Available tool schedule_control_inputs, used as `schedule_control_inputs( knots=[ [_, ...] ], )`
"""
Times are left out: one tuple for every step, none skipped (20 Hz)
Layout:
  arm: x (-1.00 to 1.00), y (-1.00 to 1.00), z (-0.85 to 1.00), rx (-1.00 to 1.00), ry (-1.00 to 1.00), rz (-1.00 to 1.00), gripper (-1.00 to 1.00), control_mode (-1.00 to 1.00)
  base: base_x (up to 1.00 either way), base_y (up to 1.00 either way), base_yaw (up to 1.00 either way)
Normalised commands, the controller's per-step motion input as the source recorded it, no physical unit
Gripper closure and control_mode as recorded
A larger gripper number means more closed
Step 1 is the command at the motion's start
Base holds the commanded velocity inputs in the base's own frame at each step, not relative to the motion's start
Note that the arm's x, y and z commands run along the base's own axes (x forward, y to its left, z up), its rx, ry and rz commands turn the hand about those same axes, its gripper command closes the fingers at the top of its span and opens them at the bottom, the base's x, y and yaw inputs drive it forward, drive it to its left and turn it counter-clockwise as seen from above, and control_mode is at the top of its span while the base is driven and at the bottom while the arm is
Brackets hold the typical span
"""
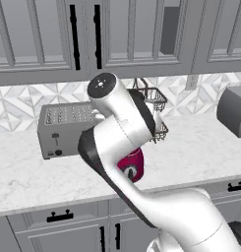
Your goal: Close the lid blender by securely placing the lid on top.
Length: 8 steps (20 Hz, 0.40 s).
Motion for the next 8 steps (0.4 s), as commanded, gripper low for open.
schedule_control_inputs(
  knots=[
    [-0.09, 0.00, 0.00, 0.00, -0.04, 0.00, -1.00, -1.00, 0.00, 0.00, 0.00],
    [0.00, 0.00, 0.00, 0.00, 0.00, 0.00, -1.00, -1.00, 0.00, 0.00, 0.00],
    [-0.01, 0.00, 0.00, 0.00, 0.00, 0.00, -1.00, -1.00, 0.00, 0.00, 0.00],
    [-0.03, -0.02, -0.03, 0.00, 0.00, 0.00, -1.00, -1.00, 0.00, 0.00, 0.00],
    [-0.05, -0.12, -0.11, 0.00, 0.00, 0.00, -1.00, -1.00, 0.00, 0.00, 0.00],
    [-0.07, -0.19, -0.18, 0.00, 0.00, 0.00, -1.00, -1.00, 0.00, 0.00, 0.00],
    [-0.14, -0.29, -0.30, 0.00, -0.01, 0.03, -1.00, -1.00, 0.00, 0.00, 0.00],
    [-0.24, -0.38, -0.34, 0.00, -0.06, 0.06, -1.00, -1.00, 0.00, 0.00, 0.00]
  ],
)
